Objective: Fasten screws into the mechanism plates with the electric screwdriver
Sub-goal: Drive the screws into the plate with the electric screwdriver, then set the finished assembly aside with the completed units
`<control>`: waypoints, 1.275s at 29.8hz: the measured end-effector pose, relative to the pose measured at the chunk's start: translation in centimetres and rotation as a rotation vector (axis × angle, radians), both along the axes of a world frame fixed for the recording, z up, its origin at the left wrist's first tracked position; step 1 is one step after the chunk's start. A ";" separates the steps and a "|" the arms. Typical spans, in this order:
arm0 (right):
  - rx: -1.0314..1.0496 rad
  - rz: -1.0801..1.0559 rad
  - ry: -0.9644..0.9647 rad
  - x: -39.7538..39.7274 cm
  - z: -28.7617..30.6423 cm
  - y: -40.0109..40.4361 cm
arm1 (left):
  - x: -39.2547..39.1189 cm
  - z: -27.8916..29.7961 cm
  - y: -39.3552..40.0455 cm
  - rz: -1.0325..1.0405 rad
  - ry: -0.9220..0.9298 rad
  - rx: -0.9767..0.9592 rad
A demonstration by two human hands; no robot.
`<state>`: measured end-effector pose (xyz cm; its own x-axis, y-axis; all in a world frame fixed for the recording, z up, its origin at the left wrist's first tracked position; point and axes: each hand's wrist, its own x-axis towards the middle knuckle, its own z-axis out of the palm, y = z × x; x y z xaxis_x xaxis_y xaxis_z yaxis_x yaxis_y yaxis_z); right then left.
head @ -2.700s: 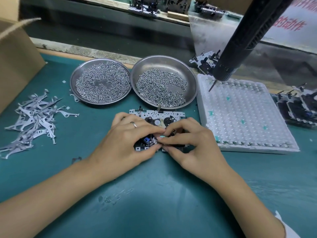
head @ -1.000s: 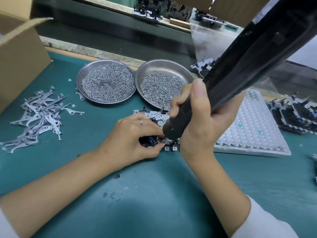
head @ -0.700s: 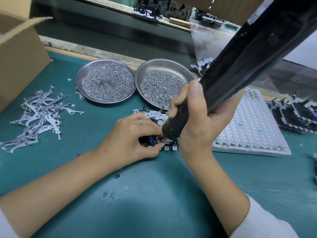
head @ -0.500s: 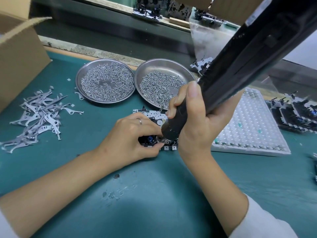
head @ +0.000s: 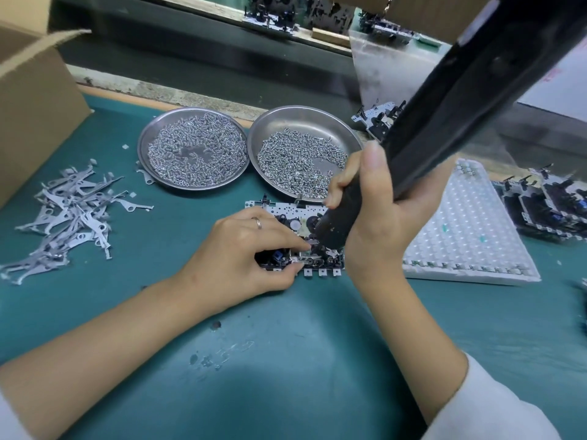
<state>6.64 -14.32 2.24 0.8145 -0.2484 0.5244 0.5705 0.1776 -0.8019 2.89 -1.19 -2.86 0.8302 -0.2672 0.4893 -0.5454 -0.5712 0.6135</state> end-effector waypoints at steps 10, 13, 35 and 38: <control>-0.011 0.123 0.020 -0.3 0.2 -0.6 | -0.2 -0.1 -0.1 0.010 -0.001 0.007; -0.054 0.125 0.006 -0.5 -0.1 -1.3 | -0.2 -0.3 0.1 -0.012 0.016 0.001; -1.668 -0.015 -0.142 -11.7 -4.8 -6.5 | -0.3 -0.5 1.5 0.257 0.150 -0.534; -1.656 -0.107 -0.105 -13.2 -4.8 -10.3 | -0.3 -0.6 1.5 0.252 0.140 -0.521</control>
